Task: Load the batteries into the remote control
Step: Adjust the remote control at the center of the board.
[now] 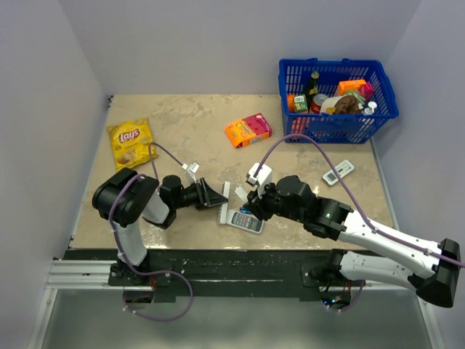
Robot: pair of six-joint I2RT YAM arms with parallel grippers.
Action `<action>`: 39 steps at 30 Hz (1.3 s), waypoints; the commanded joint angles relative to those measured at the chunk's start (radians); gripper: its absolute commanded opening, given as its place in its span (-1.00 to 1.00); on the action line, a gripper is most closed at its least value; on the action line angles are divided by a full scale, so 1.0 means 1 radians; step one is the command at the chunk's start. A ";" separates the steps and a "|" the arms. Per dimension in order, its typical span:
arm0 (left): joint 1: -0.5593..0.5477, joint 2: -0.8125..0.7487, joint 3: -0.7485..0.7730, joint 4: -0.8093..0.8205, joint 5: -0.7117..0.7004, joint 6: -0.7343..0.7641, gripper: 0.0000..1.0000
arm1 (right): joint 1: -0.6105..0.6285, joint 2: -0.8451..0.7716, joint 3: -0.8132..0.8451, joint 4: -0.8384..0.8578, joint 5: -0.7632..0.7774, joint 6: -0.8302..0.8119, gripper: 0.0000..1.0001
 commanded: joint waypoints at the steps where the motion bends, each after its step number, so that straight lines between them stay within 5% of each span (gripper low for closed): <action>1: -0.001 -0.045 0.033 -0.087 -0.046 0.112 -0.33 | -0.003 -0.035 -0.006 0.022 0.001 0.022 -0.93; 15: -0.003 -0.217 0.148 -0.681 -0.296 0.396 0.13 | -0.003 -0.056 -0.018 0.020 -0.003 0.032 -0.93; 18: -0.019 -0.281 0.183 -0.782 -0.377 0.442 0.57 | -0.001 -0.056 -0.018 0.024 -0.004 0.030 -0.93; 23: -0.141 -0.376 0.295 -1.018 -0.616 0.506 0.80 | -0.004 -0.064 -0.020 0.014 0.000 0.032 -0.93; 29: -0.326 -0.370 0.448 -1.219 -0.890 0.557 0.80 | -0.003 -0.088 -0.031 0.011 0.014 0.041 -0.92; 39: -0.535 -0.214 0.632 -1.364 -1.083 0.603 0.40 | -0.003 -0.131 -0.043 -0.015 0.037 0.059 -0.93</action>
